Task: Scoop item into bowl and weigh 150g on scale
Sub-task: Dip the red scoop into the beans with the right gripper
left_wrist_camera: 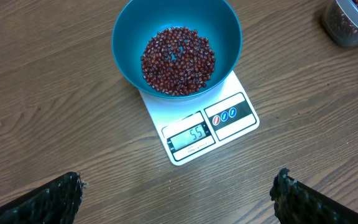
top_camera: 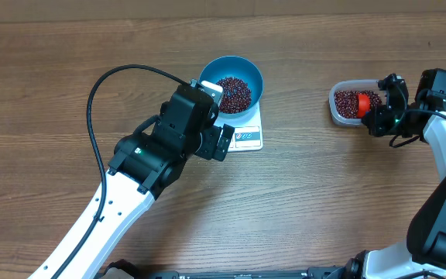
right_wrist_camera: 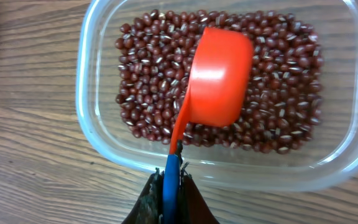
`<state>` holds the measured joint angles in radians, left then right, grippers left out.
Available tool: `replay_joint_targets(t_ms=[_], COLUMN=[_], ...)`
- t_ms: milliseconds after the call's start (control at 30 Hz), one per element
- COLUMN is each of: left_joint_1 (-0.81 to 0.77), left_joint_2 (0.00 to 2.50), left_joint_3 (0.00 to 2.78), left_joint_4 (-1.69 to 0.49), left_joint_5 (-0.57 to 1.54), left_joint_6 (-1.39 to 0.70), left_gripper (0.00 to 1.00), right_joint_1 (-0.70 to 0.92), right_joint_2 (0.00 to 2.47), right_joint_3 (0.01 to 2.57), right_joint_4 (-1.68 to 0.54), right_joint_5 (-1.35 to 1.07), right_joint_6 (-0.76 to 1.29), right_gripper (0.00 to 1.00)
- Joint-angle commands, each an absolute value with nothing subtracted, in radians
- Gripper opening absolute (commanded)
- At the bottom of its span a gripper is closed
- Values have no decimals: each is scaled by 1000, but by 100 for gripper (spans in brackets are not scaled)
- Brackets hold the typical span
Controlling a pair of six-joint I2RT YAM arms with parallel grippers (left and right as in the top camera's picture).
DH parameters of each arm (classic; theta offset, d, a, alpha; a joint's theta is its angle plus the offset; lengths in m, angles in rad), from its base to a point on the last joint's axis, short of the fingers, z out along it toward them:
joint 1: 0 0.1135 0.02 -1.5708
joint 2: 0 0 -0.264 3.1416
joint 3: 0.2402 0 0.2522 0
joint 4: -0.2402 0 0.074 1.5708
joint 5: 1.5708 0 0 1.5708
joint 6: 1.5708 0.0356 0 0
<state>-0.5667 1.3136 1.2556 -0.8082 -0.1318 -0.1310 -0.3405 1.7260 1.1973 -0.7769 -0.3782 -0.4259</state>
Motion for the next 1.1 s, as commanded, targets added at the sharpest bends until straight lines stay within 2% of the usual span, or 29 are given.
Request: replay_joint_targets(t_ms=[0,400,767,1067], left_joint_1=[-561,-561,-561,-561], left_joint_2=[1303,1303,1303,1303], left_joint_3=[1272,1272,1272,1272], left_joint_4=[-808,-808,-808,-808], left_joint_5=[-141,-141,-141,-141], left_joint_6=[-127,-127,-127,-127], left_gripper=[100,100,100,100], right_joint_1=[-337,-348,-426,-434], right_joint_2=[1777,1792,1792,1792], right_joint_3=[1197,1197,1197,1197], right_joint_4=[-781,-793,-814,-787], right_joint_5=[-456,-523,-694,-709], right_joint_6=[-413,-390,-389,-383], right_gripper=[4,4,4,4])
